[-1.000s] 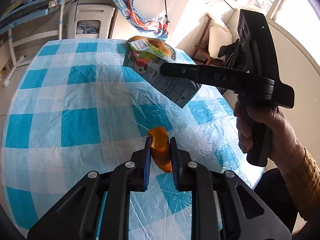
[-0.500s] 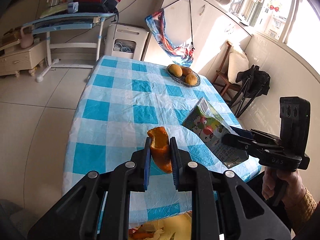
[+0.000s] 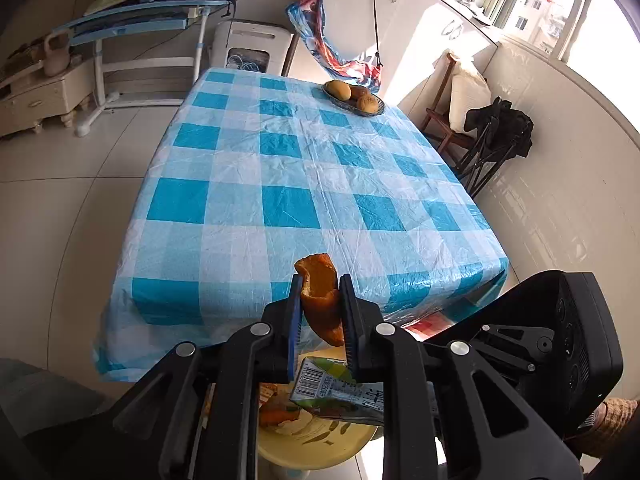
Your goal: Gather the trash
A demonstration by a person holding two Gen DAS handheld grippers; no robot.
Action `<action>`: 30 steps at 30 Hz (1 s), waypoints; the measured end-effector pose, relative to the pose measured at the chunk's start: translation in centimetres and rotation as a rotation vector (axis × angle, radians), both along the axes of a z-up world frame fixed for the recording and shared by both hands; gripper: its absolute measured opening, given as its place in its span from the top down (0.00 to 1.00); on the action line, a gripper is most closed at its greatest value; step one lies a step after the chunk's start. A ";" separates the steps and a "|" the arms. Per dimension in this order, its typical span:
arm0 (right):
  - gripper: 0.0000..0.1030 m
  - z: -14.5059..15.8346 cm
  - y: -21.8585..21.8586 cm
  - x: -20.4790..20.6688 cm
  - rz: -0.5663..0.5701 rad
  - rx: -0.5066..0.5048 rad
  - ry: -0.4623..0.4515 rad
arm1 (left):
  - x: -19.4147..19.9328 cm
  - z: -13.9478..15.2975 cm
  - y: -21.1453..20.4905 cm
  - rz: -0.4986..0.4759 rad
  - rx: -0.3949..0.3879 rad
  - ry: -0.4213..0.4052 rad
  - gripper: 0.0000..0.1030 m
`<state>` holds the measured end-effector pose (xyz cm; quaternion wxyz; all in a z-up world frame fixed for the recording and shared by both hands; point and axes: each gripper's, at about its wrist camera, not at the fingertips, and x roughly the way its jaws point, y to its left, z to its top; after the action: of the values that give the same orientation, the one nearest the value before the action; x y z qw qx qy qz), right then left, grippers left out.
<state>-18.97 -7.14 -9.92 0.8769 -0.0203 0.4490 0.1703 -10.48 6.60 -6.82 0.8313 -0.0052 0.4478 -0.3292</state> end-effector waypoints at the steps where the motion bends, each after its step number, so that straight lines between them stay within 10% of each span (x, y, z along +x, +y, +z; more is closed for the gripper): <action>1: 0.50 0.5 -0.6 -0.2 -0.030 0.010 -0.024 | -0.7 -0.5 -0.2 -0.012 0.012 0.010 0.83; 13: 0.20 6.0 -7.4 -3.1 -0.476 0.156 -0.370 | -4.0 -6.4 -2.8 -0.201 0.167 0.165 0.81; 15: 0.19 5.8 -7.5 -2.8 -0.492 0.151 -0.365 | -4.2 -5.6 -2.7 -0.183 0.156 0.120 0.73; 19: 0.16 5.7 -7.2 -3.0 -0.494 0.120 -0.369 | -4.2 -2.4 -1.6 -0.064 0.117 -0.037 0.23; 30: 0.12 5.4 -6.3 -3.5 -0.483 0.033 -0.384 | -3.3 3.1 0.6 0.194 0.109 -0.301 0.07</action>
<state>-22.49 -13.48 -4.54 0.9610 0.0697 0.2642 -0.0429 -13.79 7.25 -3.77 0.9159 0.0462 0.3329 -0.2196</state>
